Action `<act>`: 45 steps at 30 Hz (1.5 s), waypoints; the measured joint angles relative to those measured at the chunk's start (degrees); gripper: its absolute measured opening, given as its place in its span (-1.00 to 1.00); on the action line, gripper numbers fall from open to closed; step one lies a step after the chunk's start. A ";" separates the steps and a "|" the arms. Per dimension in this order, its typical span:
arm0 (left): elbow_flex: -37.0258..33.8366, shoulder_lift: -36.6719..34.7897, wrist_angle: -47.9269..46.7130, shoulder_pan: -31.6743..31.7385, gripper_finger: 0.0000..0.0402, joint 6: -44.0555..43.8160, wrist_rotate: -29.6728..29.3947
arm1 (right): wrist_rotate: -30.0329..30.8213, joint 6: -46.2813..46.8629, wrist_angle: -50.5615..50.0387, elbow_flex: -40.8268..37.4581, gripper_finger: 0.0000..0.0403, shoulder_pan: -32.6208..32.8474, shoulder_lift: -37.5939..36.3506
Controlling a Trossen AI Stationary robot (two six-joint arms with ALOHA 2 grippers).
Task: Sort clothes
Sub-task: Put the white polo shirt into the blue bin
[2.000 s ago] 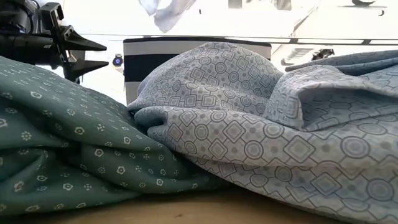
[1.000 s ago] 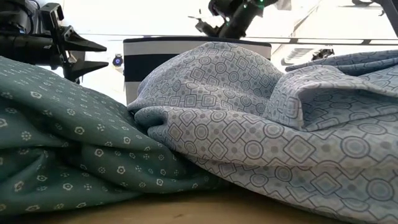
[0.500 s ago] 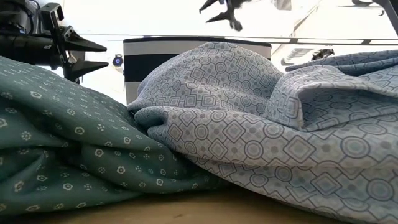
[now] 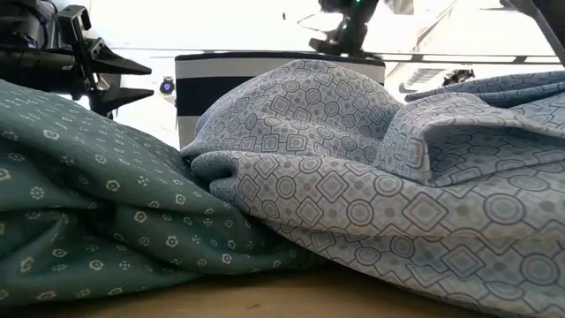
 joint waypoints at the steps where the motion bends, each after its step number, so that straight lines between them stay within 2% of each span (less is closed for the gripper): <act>1: 0.00 0.01 -0.02 0.01 -0.22 0.00 0.00 | -4.71 -0.06 1.03 -1.06 -0.30 0.18 0.68; 3: 0.00 0.00 -0.15 0.01 -0.22 0.00 0.00 | -12.62 -0.09 3.46 -3.41 -0.30 1.14 2.02; 4: 0.00 0.00 -0.34 -0.01 -0.22 0.00 0.00 | -14.68 -0.14 4.97 -4.80 -0.30 1.95 2.72; 9: 0.00 0.02 -1.43 0.02 -0.22 0.00 0.00 | -14.96 -0.96 8.78 -11.14 -0.30 6.20 6.44; 12: 0.00 0.00 -1.46 0.02 -0.22 0.00 0.00 | -20.37 -1.24 8.21 -13.49 -0.30 7.32 9.69; 14: 0.00 0.01 -1.44 0.00 -0.22 -0.01 0.00 | -24.95 -1.90 6.46 -12.94 -0.30 7.40 11.14; 16: 0.00 0.01 -1.41 0.02 -0.22 -0.05 0.00 | -27.01 -2.02 5.81 -11.40 -0.30 7.37 11.16; 22: 0.00 0.00 -1.11 0.01 -0.22 -0.44 0.00 | -26.90 -5.54 6.04 -2.85 -0.30 8.75 5.74; 24: 0.00 0.00 -1.13 0.00 -0.22 -0.44 -0.02 | -21.46 -5.66 6.04 0.07 -0.30 9.62 4.05; 28: 0.00 0.00 -1.16 0.00 -0.22 -0.44 -0.04 | 2.72 2.83 4.45 3.04 -0.31 10.01 3.47; 30: 0.01 0.00 -1.17 0.00 -0.22 -0.44 -0.08 | 7.63 4.99 4.47 2.13 -0.31 8.96 3.78; 32: 0.00 0.00 -1.16 0.01 -0.22 -0.42 -0.09 | 7.73 7.25 4.68 -0.05 -0.32 7.73 4.69; 34: 0.00 0.00 -1.16 -0.01 -0.22 -0.44 -0.09 | 4.16 7.47 6.01 -3.05 -0.32 7.23 6.67; 39: 0.00 0.00 -1.18 0.02 -0.22 -0.44 -0.12 | -12.24 6.90 9.52 -10.69 -0.32 8.51 12.79; 45: 0.00 0.00 -1.20 0.02 -0.22 -0.46 -0.13 | -19.51 4.08 5.53 -14.35 -0.32 11.00 19.83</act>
